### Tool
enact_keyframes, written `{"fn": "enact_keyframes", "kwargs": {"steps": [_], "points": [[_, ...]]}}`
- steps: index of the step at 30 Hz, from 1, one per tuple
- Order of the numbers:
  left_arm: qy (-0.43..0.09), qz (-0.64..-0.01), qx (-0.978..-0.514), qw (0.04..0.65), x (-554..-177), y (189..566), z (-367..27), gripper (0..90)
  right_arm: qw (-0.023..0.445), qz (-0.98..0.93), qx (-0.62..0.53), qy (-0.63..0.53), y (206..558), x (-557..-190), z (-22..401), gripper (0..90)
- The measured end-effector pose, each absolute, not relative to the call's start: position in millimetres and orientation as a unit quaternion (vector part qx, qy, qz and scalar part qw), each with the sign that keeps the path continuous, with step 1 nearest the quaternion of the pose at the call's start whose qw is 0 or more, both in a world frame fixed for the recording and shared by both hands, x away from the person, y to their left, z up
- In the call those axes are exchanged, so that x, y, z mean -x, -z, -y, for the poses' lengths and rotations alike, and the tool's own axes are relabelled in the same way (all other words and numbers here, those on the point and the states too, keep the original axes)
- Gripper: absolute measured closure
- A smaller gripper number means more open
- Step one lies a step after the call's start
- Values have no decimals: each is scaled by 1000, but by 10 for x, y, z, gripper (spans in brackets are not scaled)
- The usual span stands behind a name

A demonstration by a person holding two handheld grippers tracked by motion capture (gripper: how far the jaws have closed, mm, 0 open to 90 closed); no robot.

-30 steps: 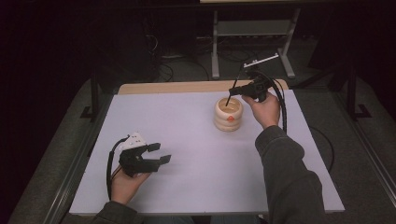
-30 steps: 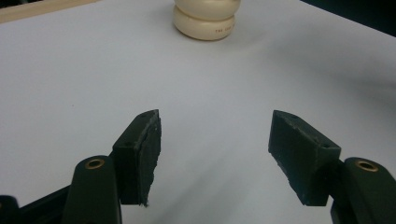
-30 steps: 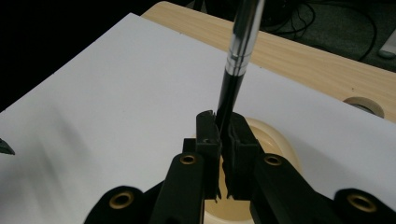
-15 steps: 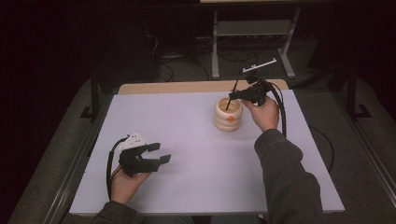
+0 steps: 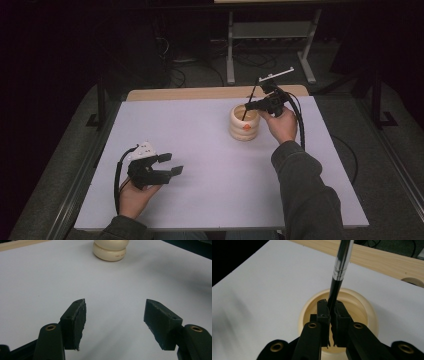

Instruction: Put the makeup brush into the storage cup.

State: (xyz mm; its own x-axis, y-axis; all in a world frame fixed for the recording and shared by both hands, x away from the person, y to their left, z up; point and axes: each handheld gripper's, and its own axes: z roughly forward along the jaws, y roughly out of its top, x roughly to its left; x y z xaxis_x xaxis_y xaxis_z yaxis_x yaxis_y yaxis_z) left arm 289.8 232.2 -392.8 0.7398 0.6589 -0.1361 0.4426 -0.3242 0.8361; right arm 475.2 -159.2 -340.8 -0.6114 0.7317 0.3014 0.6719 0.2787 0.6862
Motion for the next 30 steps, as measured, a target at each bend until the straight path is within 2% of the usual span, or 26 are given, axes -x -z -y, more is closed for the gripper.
{"fn": "enact_keyframes", "kwargs": {"steps": [26,27,29,30], "points": [[-118,-343,-808,465,-2896,3934,-2325,342,29,-807,-448,-385,3627,-4815,1461,837],[-118,-345,-806,467,-2894,3933,-2323,342,29,-806,-450,-384,3633,-4811,1457,827],[-121,-345,-804,469,-2896,3931,-2330,340,39,-803,-453,-385,3626,-4805,1460,679],[-120,-347,-804,468,-2894,3929,-2334,339,46,-803,-453,-384,3608,-4799,1466,670]]}}
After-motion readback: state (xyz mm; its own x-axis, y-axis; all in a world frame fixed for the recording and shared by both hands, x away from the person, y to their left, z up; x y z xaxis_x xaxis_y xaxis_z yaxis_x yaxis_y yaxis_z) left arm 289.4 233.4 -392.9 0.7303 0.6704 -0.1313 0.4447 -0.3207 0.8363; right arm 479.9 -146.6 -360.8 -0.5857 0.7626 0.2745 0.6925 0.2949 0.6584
